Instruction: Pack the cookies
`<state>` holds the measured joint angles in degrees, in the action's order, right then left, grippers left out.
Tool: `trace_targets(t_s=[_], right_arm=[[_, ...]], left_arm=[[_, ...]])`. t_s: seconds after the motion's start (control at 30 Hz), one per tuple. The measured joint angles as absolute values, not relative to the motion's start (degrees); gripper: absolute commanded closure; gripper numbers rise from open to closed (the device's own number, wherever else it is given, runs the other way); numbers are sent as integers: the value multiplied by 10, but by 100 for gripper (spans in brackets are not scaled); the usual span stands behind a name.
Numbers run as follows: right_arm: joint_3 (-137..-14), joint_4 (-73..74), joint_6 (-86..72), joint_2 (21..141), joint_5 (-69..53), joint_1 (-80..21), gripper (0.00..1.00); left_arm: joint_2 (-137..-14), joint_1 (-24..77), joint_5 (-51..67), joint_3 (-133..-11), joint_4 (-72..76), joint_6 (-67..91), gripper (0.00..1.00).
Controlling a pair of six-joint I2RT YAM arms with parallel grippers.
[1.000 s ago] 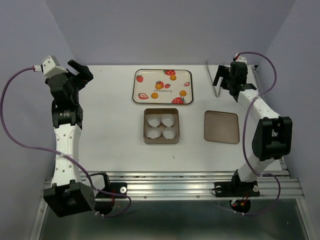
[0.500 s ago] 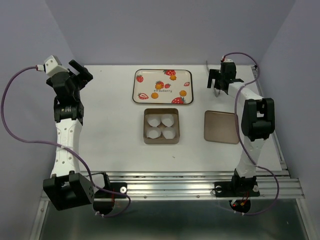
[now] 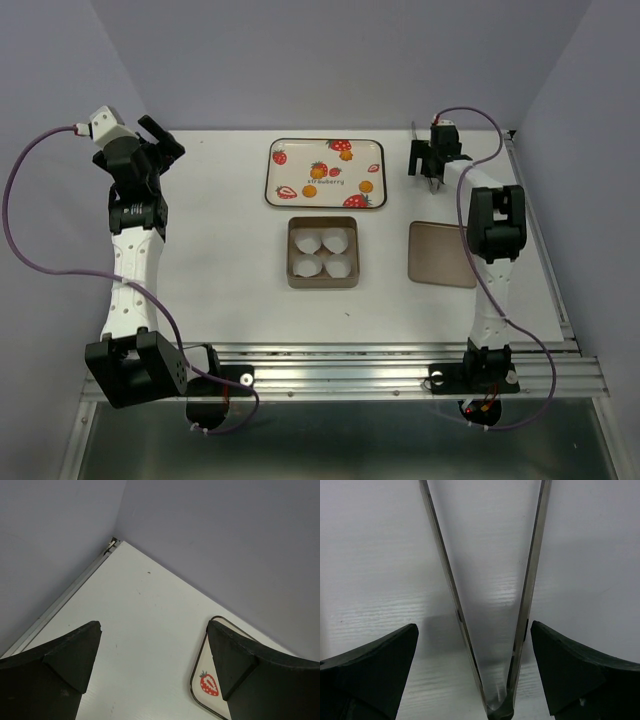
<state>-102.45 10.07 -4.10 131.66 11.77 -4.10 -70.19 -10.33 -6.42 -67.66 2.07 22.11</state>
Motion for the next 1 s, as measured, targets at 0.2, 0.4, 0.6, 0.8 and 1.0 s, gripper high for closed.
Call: trace_targets(t_s=[0.2, 0.4, 0.6, 0.8, 1.0], right_arm=[[-1056, 101, -47, 1353, 134, -41, 0], [-1090, 100, -63, 1377, 147, -41, 0], [-1105, 98, -84, 1389, 138, -35, 0], [-1105, 97, -86, 1390, 134, -33, 0], [-1108, 94, -84, 1392, 124, -30, 2]], left_arm=[[-708, -103, -68, -682, 19, 221, 1], [-716, -103, -71, -684, 19, 222, 1], [-725, -103, -71, -688, 17, 222, 1], [-735, -103, -71, -699, 11, 222, 1], [-735, -103, -72, -699, 9, 222, 1]])
